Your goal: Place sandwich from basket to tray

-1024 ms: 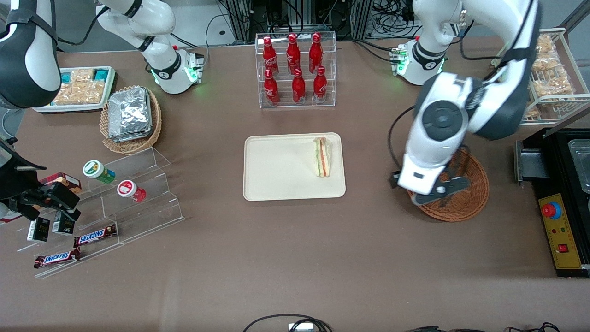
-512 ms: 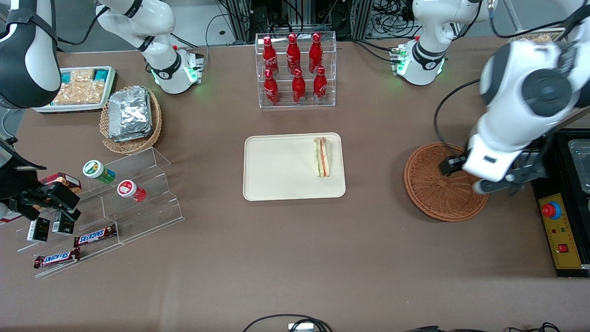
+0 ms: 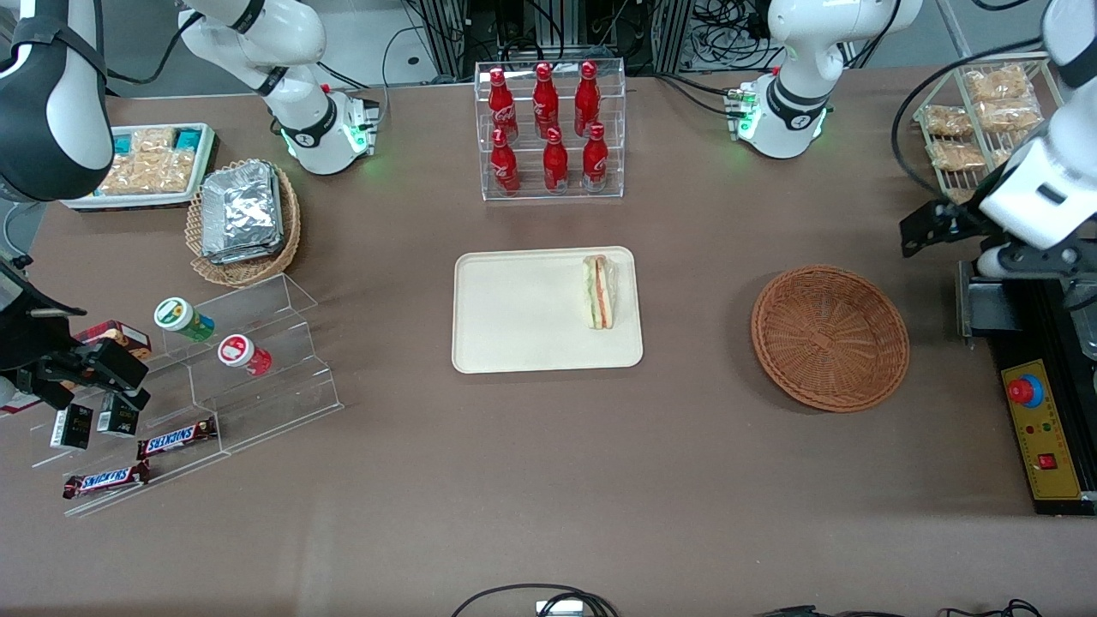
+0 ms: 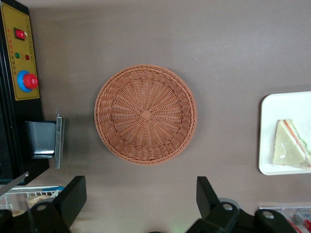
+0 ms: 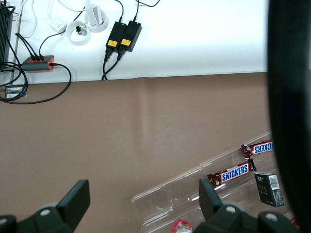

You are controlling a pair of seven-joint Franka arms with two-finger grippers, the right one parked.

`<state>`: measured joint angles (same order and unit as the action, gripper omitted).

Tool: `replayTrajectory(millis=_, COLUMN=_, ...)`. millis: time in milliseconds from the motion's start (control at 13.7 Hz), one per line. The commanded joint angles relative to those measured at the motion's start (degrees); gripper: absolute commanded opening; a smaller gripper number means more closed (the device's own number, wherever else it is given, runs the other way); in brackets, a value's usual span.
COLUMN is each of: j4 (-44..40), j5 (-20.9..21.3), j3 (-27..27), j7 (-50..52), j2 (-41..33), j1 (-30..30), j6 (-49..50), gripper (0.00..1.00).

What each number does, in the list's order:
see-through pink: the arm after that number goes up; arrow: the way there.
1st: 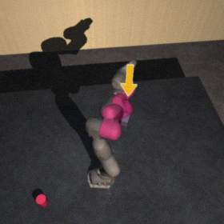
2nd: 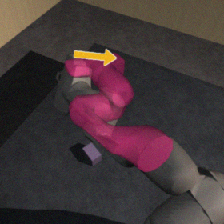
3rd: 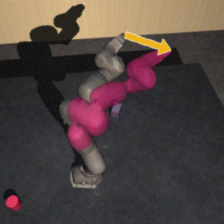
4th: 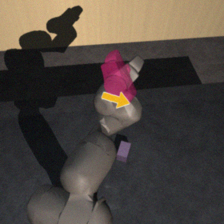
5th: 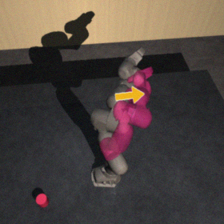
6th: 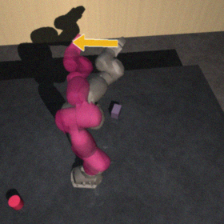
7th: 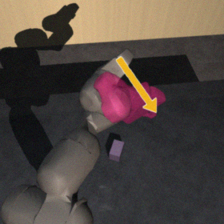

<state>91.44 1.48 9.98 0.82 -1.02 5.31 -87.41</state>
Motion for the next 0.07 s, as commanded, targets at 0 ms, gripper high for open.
replayTrajectory(millis=0, j4=-1.62, j5=-0.95, j3=1.27, j7=-1.78, j2=0.5, j1=0.93, j6=1.71, gripper=1.0)
